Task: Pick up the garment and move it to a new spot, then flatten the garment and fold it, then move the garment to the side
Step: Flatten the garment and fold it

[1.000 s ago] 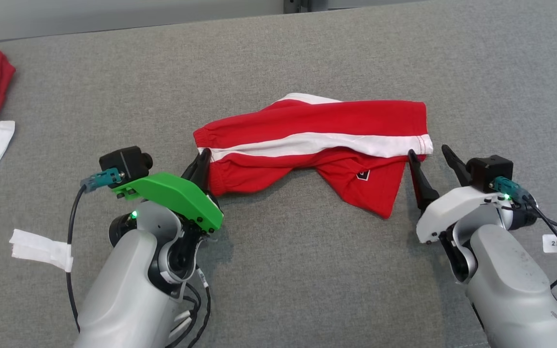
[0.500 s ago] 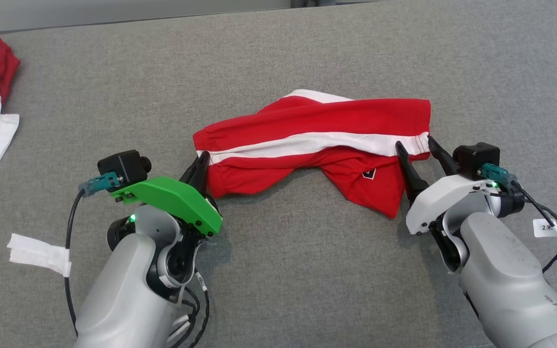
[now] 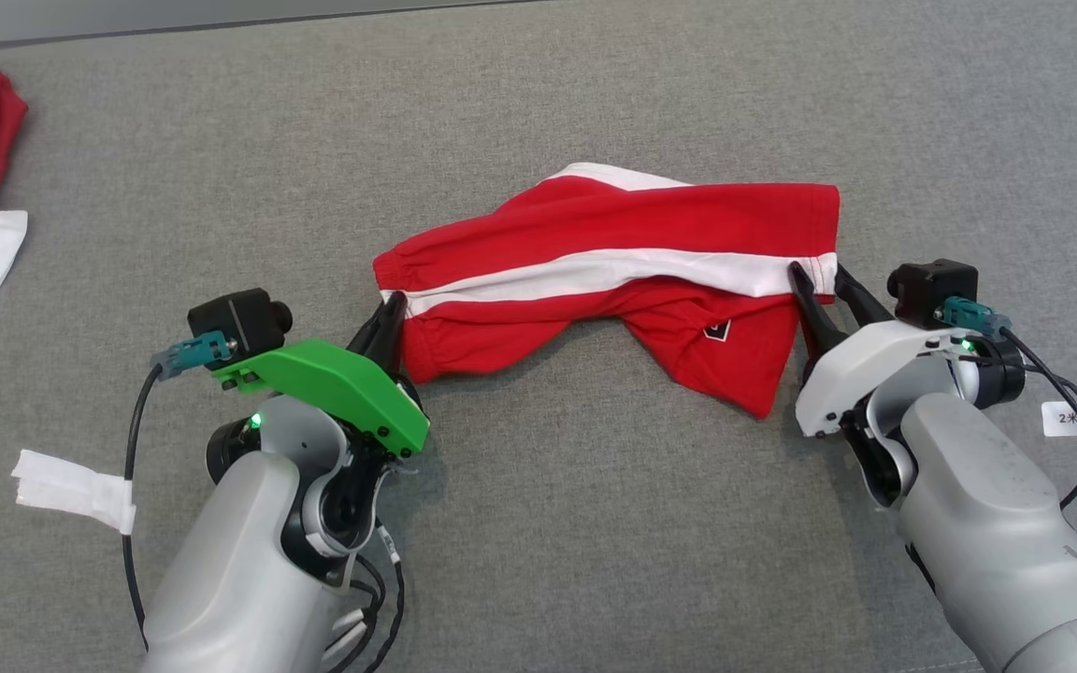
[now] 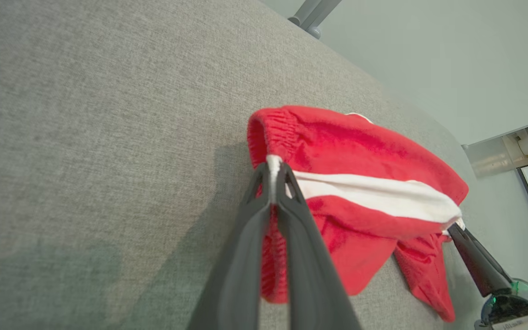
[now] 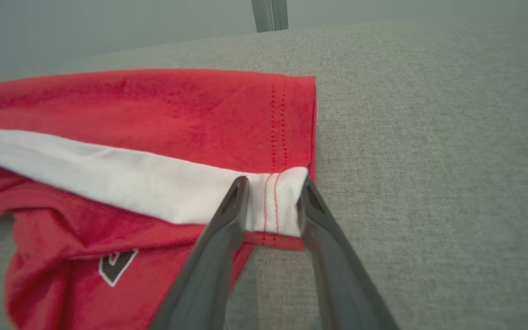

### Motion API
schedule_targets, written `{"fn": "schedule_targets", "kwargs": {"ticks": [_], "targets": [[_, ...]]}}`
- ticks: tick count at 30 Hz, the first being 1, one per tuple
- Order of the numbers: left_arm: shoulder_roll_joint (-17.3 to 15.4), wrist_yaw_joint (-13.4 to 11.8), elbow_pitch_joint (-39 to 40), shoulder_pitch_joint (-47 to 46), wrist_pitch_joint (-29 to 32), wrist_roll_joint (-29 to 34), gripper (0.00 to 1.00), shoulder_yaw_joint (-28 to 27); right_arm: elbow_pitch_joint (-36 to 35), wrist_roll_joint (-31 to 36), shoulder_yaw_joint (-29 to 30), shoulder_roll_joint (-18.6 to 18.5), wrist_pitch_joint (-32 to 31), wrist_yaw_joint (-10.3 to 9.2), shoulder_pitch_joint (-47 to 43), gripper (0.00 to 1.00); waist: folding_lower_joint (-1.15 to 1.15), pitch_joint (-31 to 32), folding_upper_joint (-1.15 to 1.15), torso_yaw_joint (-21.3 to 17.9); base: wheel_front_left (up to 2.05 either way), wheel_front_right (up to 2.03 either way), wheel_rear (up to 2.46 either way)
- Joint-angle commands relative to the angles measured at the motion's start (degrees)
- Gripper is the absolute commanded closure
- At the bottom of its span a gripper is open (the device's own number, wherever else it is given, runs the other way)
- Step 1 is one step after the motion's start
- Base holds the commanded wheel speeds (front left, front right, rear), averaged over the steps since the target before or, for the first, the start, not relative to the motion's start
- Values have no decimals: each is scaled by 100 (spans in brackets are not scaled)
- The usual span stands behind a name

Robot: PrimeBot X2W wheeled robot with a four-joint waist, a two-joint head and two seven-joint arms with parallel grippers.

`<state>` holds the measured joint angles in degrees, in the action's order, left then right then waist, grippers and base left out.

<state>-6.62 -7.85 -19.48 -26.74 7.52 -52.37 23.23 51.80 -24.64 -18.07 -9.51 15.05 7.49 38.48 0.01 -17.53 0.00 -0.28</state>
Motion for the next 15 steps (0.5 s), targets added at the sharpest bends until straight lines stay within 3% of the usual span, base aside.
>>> {"fn": "schedule_targets", "kwargs": {"ticks": [1,6,7,15], "targets": [[-54,-7,4,-23,5,20,100,-5,42,-40,-38,-26,18,0,91,60,-1,-7,0,16,0,0,0],[-70,-2,10,-29,-42,4,100,-25,86,-99,-149,-45,18,0,165,87,-1,2,0,12,0,0,0],[-74,10,12,-24,-52,-5,100,-35,79,-121,-168,-53,18,0,166,100,-1,10,0,4,0,0,0],[-144,357,149,83,-411,-64,100,-148,-435,-255,-269,-163,18,0,-7,100,-1,158,0,-109,0,0,0]]}}
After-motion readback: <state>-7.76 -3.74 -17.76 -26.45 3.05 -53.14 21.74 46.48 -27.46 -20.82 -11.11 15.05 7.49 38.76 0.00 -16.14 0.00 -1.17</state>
